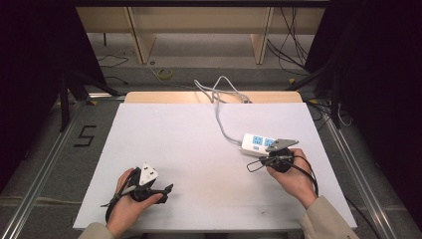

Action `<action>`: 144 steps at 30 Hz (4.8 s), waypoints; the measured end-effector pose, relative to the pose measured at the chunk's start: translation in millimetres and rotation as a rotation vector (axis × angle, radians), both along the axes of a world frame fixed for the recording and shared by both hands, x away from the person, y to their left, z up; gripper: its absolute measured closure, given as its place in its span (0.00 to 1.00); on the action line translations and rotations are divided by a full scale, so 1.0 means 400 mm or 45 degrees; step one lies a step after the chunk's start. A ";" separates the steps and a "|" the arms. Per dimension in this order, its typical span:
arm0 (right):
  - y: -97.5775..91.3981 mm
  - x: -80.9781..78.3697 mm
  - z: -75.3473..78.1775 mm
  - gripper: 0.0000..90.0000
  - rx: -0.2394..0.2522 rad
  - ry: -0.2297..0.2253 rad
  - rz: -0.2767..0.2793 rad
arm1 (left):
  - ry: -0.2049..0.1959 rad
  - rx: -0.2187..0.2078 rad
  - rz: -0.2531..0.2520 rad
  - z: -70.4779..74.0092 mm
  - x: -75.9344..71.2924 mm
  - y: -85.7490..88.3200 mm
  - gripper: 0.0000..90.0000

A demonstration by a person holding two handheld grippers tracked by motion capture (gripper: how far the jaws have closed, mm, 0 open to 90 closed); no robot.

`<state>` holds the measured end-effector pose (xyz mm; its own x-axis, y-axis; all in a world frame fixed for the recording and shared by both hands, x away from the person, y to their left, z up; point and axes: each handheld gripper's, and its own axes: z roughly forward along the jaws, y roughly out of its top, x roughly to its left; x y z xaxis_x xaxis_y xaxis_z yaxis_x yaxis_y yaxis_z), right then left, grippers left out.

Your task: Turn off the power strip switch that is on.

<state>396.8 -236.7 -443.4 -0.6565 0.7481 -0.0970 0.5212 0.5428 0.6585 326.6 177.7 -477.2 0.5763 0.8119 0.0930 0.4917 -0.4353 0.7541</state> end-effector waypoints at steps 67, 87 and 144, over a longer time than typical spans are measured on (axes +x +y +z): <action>0.033 0.120 0.031 1.00 -0.067 0.050 -0.019 | -0.006 -0.006 -0.006 0.002 0.000 -0.003 0.19; 0.039 0.143 0.025 1.00 -0.085 0.077 -0.027 | -0.007 -0.001 -0.012 0.000 0.000 -0.004 0.19; 0.063 0.199 0.024 1.00 -0.145 0.153 -0.045 | -0.013 0.003 -0.021 0.003 0.003 -0.008 0.19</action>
<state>476.4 -211.6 -433.8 -0.6419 0.7596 -0.1049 0.6126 0.5903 0.5256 327.6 174.3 -476.2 0.5887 0.8021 0.1007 0.4767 -0.4451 0.7581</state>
